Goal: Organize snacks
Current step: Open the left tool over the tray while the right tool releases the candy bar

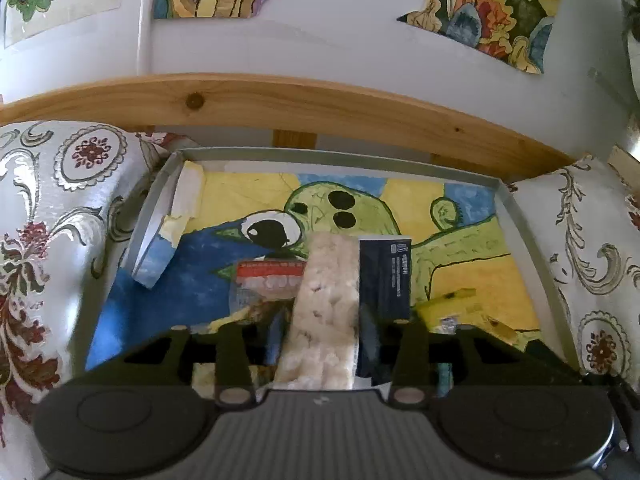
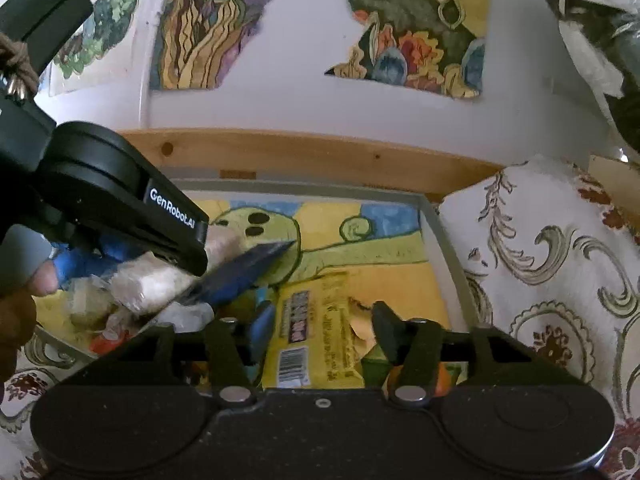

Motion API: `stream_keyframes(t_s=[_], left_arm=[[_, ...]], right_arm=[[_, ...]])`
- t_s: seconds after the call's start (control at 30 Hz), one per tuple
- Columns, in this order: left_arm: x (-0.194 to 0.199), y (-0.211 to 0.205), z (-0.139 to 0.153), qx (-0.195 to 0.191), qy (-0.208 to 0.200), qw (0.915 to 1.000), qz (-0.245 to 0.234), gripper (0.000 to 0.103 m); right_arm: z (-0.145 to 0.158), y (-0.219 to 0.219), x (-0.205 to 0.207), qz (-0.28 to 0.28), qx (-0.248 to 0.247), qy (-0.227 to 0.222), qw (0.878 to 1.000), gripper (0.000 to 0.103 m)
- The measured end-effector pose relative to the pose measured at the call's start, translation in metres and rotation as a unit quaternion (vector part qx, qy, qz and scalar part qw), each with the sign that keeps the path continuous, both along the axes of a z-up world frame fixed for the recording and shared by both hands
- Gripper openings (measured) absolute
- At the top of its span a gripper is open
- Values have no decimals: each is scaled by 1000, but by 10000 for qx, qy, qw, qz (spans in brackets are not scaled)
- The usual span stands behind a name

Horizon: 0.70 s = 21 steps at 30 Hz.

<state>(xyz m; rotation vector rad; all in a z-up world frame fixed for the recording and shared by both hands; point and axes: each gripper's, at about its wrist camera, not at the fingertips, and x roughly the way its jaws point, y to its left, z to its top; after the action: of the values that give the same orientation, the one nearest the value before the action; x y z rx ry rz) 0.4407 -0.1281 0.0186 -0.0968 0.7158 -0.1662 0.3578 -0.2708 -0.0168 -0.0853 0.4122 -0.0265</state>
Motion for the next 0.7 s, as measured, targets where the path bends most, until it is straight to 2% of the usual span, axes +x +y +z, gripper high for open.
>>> stream_keyframes(t_s=[0.2,0.5,0.7], left_arm=[[-25,24,10,-333,-251,9987,304,81],[-77,55,30,-464,-780,9948,455,99],[-121,70,42,-544,-1180,9896,619,103]], right_arm=[[14,0,-17,-43,-10,-281,9996,75],[50,-5,-59,-54,205,-843,9962,97],[65,-2,-93,49,200,-1027,9945,102]])
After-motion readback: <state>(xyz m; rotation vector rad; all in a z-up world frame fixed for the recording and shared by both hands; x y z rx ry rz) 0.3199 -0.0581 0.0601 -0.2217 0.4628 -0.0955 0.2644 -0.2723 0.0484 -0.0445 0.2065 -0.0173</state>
